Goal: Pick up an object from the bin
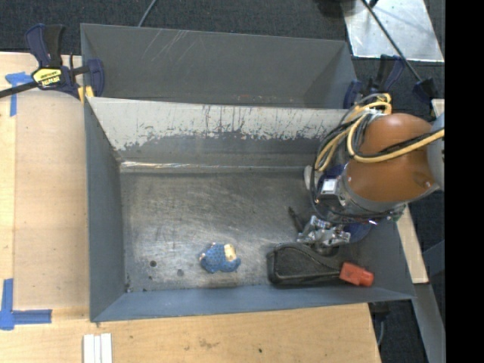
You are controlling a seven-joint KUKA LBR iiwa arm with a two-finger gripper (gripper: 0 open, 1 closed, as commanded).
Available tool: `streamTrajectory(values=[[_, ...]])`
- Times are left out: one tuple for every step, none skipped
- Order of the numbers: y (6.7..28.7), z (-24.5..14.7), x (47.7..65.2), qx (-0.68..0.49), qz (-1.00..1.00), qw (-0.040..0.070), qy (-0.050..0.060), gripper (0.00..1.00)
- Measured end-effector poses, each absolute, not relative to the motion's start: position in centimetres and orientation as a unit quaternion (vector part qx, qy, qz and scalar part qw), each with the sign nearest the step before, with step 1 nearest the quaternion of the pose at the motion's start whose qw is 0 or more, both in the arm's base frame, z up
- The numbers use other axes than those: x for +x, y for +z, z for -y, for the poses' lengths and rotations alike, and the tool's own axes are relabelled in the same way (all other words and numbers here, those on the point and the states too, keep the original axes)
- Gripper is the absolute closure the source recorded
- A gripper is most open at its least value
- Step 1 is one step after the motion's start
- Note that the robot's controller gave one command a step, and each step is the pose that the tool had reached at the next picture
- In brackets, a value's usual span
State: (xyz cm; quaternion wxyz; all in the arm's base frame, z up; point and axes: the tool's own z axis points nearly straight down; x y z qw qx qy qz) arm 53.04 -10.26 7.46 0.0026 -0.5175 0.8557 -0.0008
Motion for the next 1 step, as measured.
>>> streamTrajectory(values=[[21.91,9.62,53.70,-0.521,-0.854,0.004,-0.003,1.00]])
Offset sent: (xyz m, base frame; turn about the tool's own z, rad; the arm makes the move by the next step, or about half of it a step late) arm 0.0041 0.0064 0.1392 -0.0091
